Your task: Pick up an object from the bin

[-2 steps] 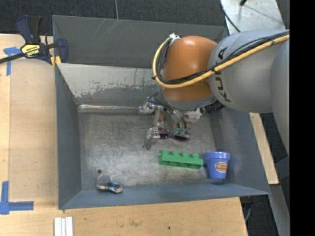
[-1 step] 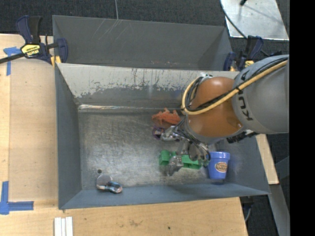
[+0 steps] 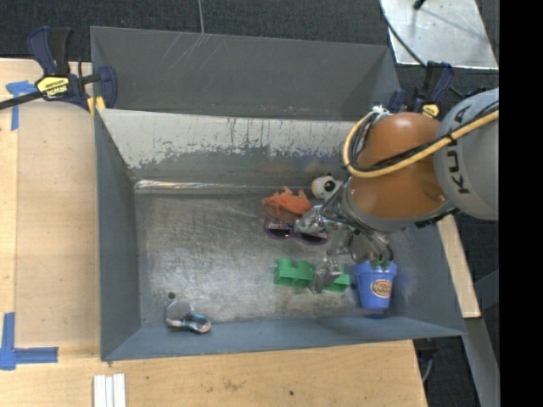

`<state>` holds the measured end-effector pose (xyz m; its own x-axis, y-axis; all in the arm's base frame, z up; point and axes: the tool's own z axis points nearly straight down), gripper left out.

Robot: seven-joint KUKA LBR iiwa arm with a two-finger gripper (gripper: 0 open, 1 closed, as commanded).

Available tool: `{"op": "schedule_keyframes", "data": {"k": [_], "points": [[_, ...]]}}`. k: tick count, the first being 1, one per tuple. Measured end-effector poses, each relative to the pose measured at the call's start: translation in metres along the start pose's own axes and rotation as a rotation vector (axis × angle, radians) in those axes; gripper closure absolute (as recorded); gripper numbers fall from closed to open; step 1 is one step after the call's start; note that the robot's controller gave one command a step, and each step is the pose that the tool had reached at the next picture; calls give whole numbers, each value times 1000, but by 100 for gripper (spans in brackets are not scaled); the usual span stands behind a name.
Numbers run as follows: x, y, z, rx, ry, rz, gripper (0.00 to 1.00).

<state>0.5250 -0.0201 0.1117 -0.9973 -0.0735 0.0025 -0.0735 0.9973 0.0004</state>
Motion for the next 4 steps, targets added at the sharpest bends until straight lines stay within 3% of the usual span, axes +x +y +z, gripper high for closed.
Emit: {"op": "schedule_keyframes", "data": {"k": [1, 2, 3, 4], "points": [[-4, -3, -34, 1, -9, -16, 0], [7, -1, 28, 0, -8, 170, 0], [16, -4, 37, 2, -24, -7, 100], [16, -4, 37, 2, -24, -7, 100]]}}
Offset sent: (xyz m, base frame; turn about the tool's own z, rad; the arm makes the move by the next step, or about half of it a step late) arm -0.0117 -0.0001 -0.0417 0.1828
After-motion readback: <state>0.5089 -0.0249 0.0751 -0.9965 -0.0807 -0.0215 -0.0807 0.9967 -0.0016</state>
